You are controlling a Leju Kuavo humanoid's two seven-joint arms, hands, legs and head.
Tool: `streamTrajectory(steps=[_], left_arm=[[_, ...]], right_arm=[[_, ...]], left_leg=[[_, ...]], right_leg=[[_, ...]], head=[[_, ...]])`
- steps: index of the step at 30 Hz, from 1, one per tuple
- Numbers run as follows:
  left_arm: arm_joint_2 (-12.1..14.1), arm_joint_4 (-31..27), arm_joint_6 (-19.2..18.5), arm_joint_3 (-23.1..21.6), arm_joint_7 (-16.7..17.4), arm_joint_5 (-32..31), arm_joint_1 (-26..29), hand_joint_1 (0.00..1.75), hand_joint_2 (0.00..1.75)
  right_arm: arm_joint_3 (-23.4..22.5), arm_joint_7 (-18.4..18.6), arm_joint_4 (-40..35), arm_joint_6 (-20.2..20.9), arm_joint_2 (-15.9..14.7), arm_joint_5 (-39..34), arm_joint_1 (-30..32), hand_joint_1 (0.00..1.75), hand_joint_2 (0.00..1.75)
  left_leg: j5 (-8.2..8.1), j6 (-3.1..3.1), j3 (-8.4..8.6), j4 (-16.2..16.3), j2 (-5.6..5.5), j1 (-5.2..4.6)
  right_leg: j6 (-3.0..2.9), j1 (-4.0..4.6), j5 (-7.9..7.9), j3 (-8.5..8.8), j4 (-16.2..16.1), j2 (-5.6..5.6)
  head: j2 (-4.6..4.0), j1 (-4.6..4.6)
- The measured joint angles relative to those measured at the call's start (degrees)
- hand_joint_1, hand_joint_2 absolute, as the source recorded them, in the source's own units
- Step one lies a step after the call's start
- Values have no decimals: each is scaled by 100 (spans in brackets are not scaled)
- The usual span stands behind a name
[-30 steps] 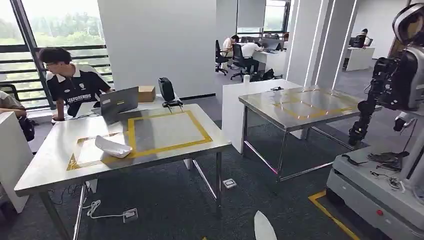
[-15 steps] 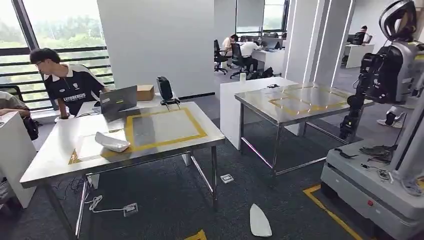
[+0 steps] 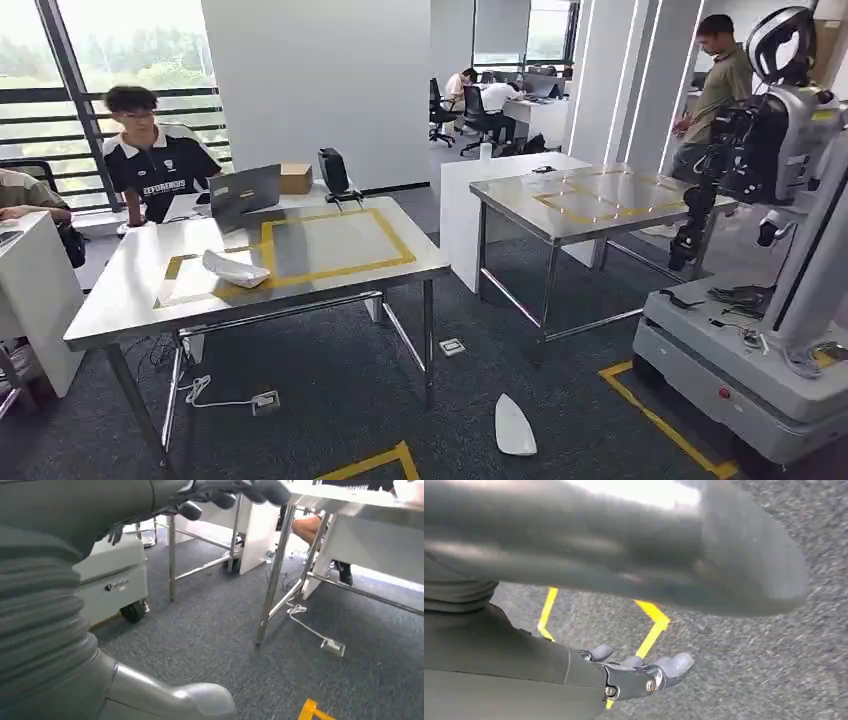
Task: Take the parts from the cabinet and place them on the table.
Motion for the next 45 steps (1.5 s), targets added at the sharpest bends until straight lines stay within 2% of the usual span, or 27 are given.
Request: streamTrajectory(steps=[2,3,4,5,6,7,8,9,10,11,13,14,19,29,30,36,45], left_arm=[[2,-2,-42,24,-59,46,-3,0,0],[2,-7,-68,28,-74,70,12,0,0],[7,-7,-92,35,-94,85,26,0,0],[13,-7,-120,44,-118,111,32,0,0],[15,-11,-155,67,-133,146,39,0,175],[17,-20,-164,100,-140,160,46,0,175],[15,-24,-170,127,-144,159,64,0,175],[15,-24,-170,135,-149,160,88,0,175],[15,-24,-173,148,-151,159,116,0,175],[15,-24,-173,160,-149,159,136,0,175],[7,-24,-190,170,-153,157,168,0,175],[4,-26,-201,181,-153,157,181,0,175],[-2,-24,-212,201,-140,114,203,0,175],[-9,-24,-308,208,-216,144,196,0,175],[-9,-24,-312,210,-225,144,196,0,175],[-9,-20,-349,210,-223,177,212,0,175],[-68,15,-831,210,300,982,670,0,175]], right_arm=[[0,-26,0,50,-2,-2,6,0,0],[0,-39,0,59,0,-2,8,0,0],[0,-53,0,59,0,-9,9,0,0],[0,-94,0,59,0,-20,10,0,0],[0,-155,0,42,0,-22,11,0,0],[0,-188,0,33,-2,-33,10,0,0],[0,-221,0,24,0,-37,11,0,0],[-2,-245,0,4,0,-39,12,0,0],[-2,-251,0,-37,0,-42,14,0,0],[-2,-265,0,-79,0,-44,16,0,0],[-2,-280,0,-151,0,-44,15,0,0],[-2,-295,0,-168,0,-42,15,0,0],[-2,-339,0,-258,0,-37,10,0,0],[0,-393,0,-330,0,11,7,0,0],[0,-378,0,-330,0,20,7,0,175],[60,-280,0,-271,-6,5,20,0,175],[1214,-33,-114,-114,-109,-870,194,0,175]], left_leg=[[61,-77,20,-22,5,-10],[69,-93,-6,-45,8,-2],[-62,10,-10,-66,9,-10],[-150,68,-9,-62,7,-22],[-182,66,-7,-67,6,-25],[-168,82,-9,-84,5,-25],[-116,141,-14,-103,5,-26],[-7,214,-21,-121,2,-28],[229,289,-20,-160,-3,-28],[301,240,-3,-156,-12,-24],[328,27,-20,-201,-15,-1],[342,-33,-27,-211,-13,5],[323,-103,-40,-212,-14,7],[317,-109,-84,-183,-13,4],[318,-108,-88,-180,-13,4],[321,-104,-100,-173,-14,-1],[318,-99,-120,-162,-13,-3]], right_leg=[[-78,-1,7,-59,-12,-9],[-102,-18,20,-46,-42,-11],[-76,-18,36,-57,-46,-29],[-116,-18,62,-63,-47,-28],[-138,-16,79,-73,-46,-29],[-163,-12,106,-88,-46,-30],[-180,-7,127,-102,-45,-30],[-200,2,140,-116,-42,-30],[-206,14,145,-122,-39,-29],[-218,23,159,-137,-34,-28],[-225,32,181,-184,-25,-29],[-226,34,181,-197,-24,-31],[-224,35,179,-210,-23,-33],[-188,25,195,-233,-25,-33],[-183,23,198,-235,-25,-33],[-166,19,208,-239,-25,-34],[-161,16,210,-258,-25,-32]], head=[[0,-7],[0,-2],[0,-7],[0,-7],[0,-7],[0,-9],[0,-5],[0,-9],[0,-7],[0,-7],[0,-7],[0,-7],[0,-7],[0,-5],[0,-7],[0,-5],[0,-5]])
